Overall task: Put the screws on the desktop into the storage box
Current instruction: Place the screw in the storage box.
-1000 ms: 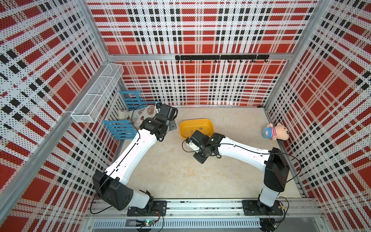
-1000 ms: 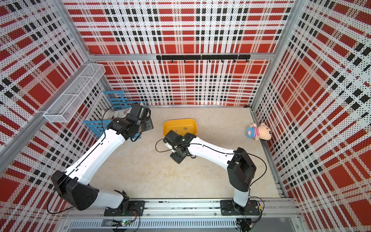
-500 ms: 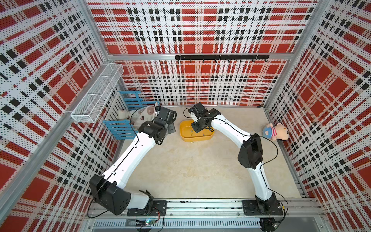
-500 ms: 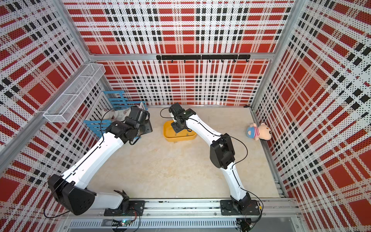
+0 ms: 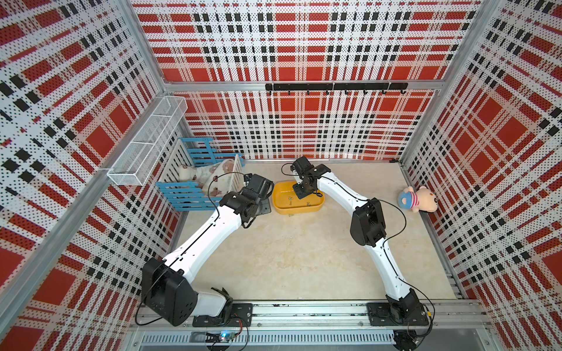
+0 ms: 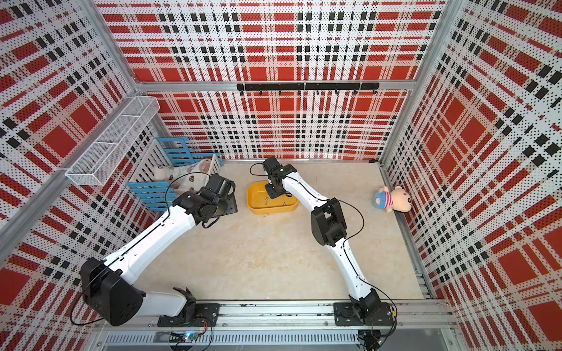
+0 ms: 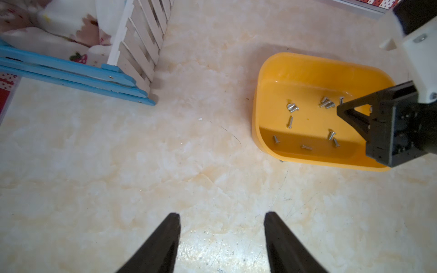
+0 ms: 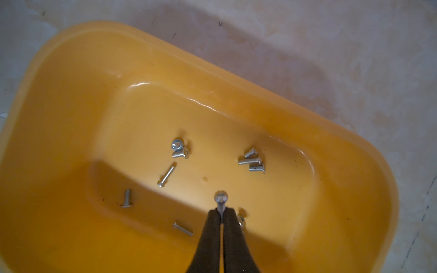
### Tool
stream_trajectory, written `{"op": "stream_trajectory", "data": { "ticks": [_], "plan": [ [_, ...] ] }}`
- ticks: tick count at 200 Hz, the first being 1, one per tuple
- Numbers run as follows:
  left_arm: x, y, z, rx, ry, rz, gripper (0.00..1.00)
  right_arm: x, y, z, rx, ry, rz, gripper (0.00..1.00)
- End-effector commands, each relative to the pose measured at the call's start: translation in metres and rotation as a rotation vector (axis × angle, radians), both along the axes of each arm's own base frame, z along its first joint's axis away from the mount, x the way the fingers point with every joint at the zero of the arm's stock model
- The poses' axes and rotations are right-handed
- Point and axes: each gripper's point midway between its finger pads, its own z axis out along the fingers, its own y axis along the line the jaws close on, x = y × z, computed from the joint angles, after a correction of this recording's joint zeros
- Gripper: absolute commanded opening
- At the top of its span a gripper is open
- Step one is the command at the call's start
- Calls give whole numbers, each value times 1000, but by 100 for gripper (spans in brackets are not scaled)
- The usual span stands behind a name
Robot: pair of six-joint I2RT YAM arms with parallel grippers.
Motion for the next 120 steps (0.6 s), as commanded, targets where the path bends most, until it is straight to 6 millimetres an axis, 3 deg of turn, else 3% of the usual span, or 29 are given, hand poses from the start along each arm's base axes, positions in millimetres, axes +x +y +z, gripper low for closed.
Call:
{"op": "stream_trajectory", "data": {
  "ticks": [1, 56, 83, 103, 120],
  "plan": [
    [6, -21, -9, -61, -7, -34, 61, 8, -2, -13, 10, 8, -19, 9],
    [12, -56, -38, -85, 38, -90, 60, 12, -5, -23, 9, 20, -23, 14],
    [15, -66, -44, -89, 47, -105, 60, 14, -6, -18, 13, 9, -26, 18],
    [16, -69, -49, -89, 54, -109, 60, 15, -7, -3, 22, -20, -34, 24],
    [18, -73, -55, -99, 62, -114, 55, 16, -11, 31, 54, -92, -54, 25]
  ]
}}
